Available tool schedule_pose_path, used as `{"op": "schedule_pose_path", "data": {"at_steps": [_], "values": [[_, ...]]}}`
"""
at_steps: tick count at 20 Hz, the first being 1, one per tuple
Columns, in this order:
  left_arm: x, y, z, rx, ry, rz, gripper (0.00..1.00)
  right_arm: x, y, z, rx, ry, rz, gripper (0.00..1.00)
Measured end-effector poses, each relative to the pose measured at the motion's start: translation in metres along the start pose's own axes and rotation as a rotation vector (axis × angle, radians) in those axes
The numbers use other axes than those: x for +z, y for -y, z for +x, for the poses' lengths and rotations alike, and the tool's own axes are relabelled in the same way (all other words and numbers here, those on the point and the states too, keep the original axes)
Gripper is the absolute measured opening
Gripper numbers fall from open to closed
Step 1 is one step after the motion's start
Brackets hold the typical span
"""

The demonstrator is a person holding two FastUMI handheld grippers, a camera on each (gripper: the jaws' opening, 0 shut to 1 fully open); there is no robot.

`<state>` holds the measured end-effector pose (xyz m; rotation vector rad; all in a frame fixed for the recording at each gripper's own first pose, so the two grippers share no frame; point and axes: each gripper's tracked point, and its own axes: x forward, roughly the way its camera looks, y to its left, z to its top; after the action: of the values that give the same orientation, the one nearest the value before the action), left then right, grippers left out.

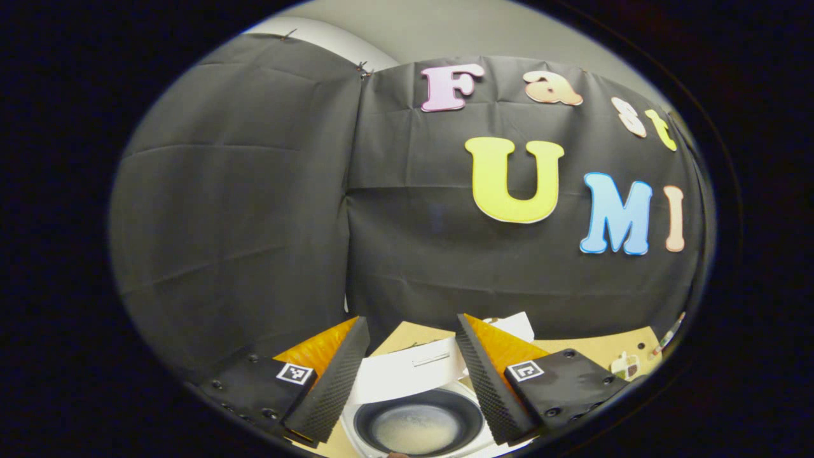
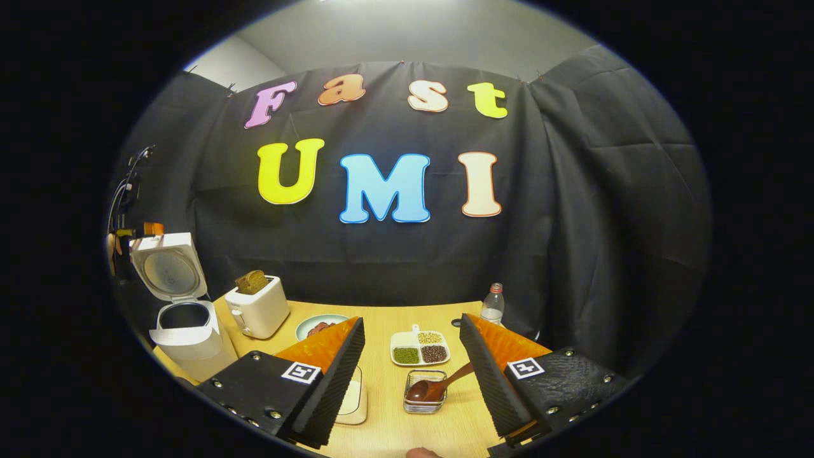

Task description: Close the left gripper, press the button to open the rice cooker; take a wooden spoon from the chopstick holder with the right hand, scoop a spoonful of rice and pour it into the rice cooker, then put the wooden spoon back into the chopstick holder.

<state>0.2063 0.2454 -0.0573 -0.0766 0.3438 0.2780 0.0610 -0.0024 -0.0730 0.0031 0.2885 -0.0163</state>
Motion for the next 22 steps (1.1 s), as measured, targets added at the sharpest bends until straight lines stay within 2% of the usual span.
{"op": "schedule_pose_path", "data": {"at_steps": [1, 3, 5, 6, 8, 10, 11, 14, 16, 18, 19, 21, 22], "values": [[-0.006, 0.004, -0.007, -0.004, 0.0, 0.008, 0.92, 0.0, 0.001, 0.001, 0.006, -0.001, 0.0, 0.92], [-0.021, 0.011, -0.02, -0.012, -0.004, 0.03, 0.95, 0.0, 0.002, 0.003, 0.016, 0.002, -0.006, 0.92], [-0.039, 0.018, -0.033, -0.018, -0.008, 0.049, 0.95, -0.001, 0.001, 0.004, 0.029, -0.002, -0.012, 0.92], [-0.047, 0.021, -0.041, -0.021, -0.01, 0.055, 0.92, -0.002, 0.001, 0.006, 0.035, -0.005, -0.013, 0.91], [-0.063, 0.027, -0.051, -0.03, -0.024, 0.057, 0.95, -0.004, 0.0, 0.007, 0.046, -0.01, -0.015, 0.92], [-0.079, 0.032, -0.058, -0.039, -0.042, 0.048, 0.92, -0.006, -0.001, 0.009, 0.057, -0.016, -0.021, 0.92], [-0.086, 0.035, -0.06, -0.043, -0.051, 0.045, 0.99, -0.007, -0.001, 0.009, 0.061, -0.019, -0.025, 0.92], [-0.108, 0.04, -0.069, -0.053, -0.08, 0.033, 0.92, -0.01, -0.003, 0.013, 0.072, -0.026, -0.031, 0.92], [-0.127, 0.043, -0.073, -0.058, -0.109, 0.03, 0.95, -0.014, -0.003, 0.014, 0.079, -0.033, -0.034, 0.92], [-0.144, 0.046, -0.074, -0.064, -0.138, 0.027, 0.95, -0.017, -0.003, 0.015, 0.081, -0.043, -0.038, 0.92], [-0.151, 0.047, -0.074, -0.067, -0.151, 0.023, 0.92, -0.018, -0.003, 0.015, 0.082, -0.047, -0.039, 0.92], [-0.161, 0.048, -0.074, -0.071, -0.164, 0.018, 0.96, -0.021, -0.004, 0.017, 0.084, -0.054, -0.037, 0.92], [-0.165, 0.048, -0.074, -0.072, -0.167, 0.021, 0.92, -0.023, -0.005, 0.018, 0.085, -0.057, -0.037, 0.92]]}}
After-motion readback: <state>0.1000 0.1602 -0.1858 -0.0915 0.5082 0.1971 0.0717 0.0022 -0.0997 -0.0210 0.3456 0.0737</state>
